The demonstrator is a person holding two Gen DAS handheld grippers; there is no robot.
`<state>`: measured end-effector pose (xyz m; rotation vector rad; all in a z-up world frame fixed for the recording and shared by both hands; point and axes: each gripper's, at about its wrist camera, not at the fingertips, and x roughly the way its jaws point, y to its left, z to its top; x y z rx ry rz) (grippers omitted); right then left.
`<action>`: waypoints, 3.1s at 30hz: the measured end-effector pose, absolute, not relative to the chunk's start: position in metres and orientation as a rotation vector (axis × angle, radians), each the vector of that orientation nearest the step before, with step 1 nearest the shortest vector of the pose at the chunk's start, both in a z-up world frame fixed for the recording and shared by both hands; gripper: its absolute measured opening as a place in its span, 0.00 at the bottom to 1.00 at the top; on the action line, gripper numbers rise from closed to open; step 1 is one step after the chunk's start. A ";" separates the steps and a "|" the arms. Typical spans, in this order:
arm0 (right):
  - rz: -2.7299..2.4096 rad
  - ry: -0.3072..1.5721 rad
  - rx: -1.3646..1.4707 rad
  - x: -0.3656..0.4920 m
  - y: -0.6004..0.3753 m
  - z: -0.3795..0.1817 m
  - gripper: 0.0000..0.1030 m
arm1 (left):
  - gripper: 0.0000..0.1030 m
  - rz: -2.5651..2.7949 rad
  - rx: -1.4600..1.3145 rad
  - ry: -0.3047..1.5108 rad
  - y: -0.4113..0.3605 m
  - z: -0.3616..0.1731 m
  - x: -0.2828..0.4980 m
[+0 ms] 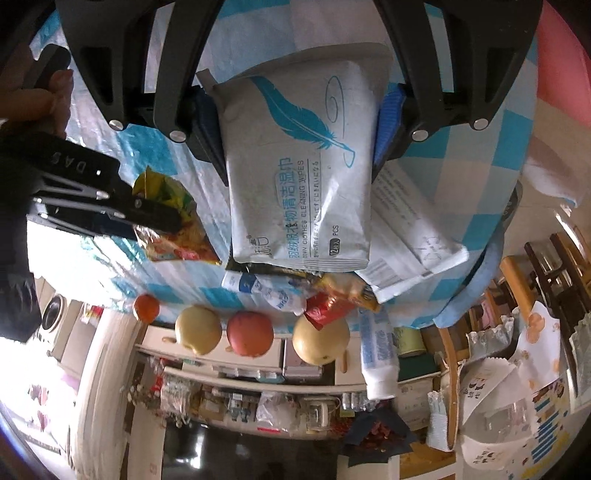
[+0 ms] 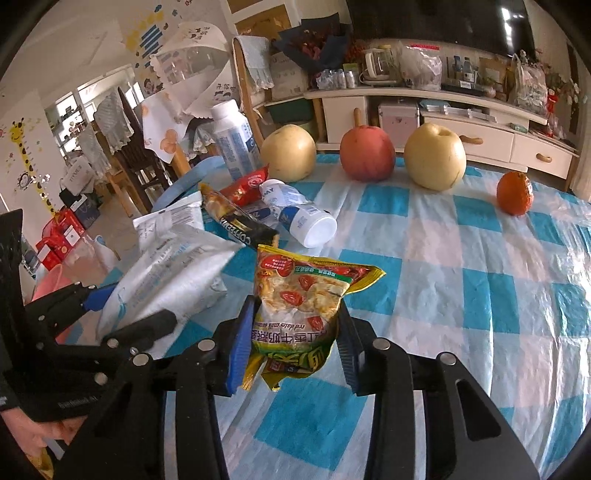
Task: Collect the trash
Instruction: 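Lift both held packs and carry them over the pink bucket, then open both tools to drop the packs into the pink bucket, then move both empty tools back toward the table items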
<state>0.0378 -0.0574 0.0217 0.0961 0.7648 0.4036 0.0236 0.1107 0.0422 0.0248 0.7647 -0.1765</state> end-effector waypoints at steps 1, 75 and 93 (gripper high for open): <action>0.405 0.762 0.095 0.036 -0.056 0.023 0.41 | 0.67 -0.176 0.011 0.760 0.114 0.044 0.021; 0.780 0.687 -0.106 -0.096 0.263 0.065 0.87 | 0.86 0.402 -0.500 0.460 0.449 0.114 -0.121; 0.682 0.698 -0.107 -0.108 0.202 0.057 0.89 | 0.90 0.252 -0.291 0.298 0.379 0.129 -0.101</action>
